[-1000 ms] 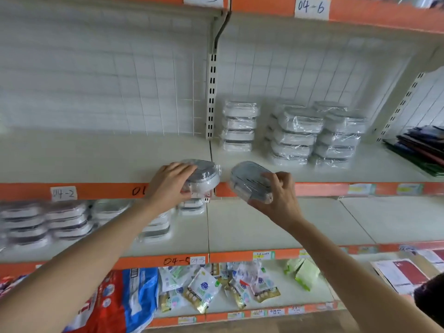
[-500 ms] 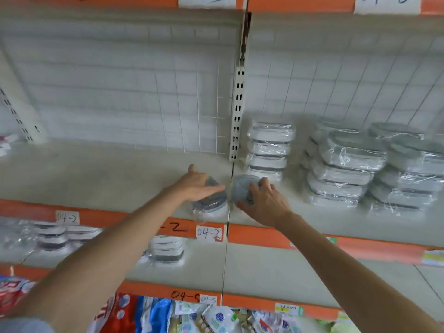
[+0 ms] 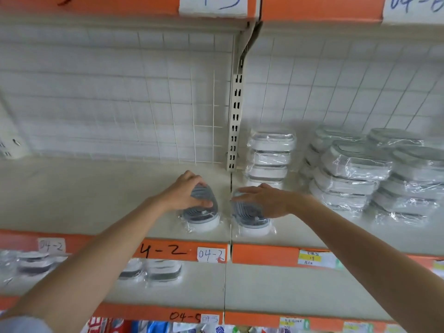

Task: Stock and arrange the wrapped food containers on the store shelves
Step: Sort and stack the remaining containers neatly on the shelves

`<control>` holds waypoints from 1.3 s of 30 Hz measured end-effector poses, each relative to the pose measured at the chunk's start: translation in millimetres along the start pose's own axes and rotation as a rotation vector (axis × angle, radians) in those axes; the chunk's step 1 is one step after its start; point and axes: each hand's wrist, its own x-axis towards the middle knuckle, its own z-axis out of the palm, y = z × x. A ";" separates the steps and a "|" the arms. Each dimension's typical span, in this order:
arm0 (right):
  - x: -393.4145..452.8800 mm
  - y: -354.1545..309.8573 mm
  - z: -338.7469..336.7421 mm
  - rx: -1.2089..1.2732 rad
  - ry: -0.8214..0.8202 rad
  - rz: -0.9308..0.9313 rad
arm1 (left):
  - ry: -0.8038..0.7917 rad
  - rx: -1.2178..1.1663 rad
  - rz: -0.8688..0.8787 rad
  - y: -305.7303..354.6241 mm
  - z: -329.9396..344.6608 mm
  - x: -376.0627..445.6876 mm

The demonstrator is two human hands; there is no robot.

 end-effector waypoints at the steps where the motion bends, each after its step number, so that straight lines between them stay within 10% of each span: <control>1: 0.8 -0.5 -1.3 -0.044 -0.029 0.014 | -0.014 0.054 -0.001 0.3 -6.4 4.0; 8: -22.5 -2.1 -6.1 -0.086 -0.204 0.269 | -0.091 0.605 -0.156 43.4 -4.5 10.2; 13: -32.5 11.3 -0.9 -0.007 0.012 0.506 | -0.053 0.693 -0.094 52.3 7.1 12.0; 24: -44.9 15.7 25.8 0.175 0.198 0.516 | -0.242 0.377 -0.145 19.3 -11.9 18.0; 31: -79.8 20.0 -3.3 0.402 0.485 0.514 | -0.008 -0.203 0.220 76.0 -33.9 18.8; 35: -90.6 16.8 -7.1 0.382 0.687 0.521 | -0.079 -0.156 0.341 113.2 -9.9 35.6; 39: -81.0 15.6 11.2 0.338 0.543 0.508 | -0.181 -0.109 0.393 125.3 22.8 58.6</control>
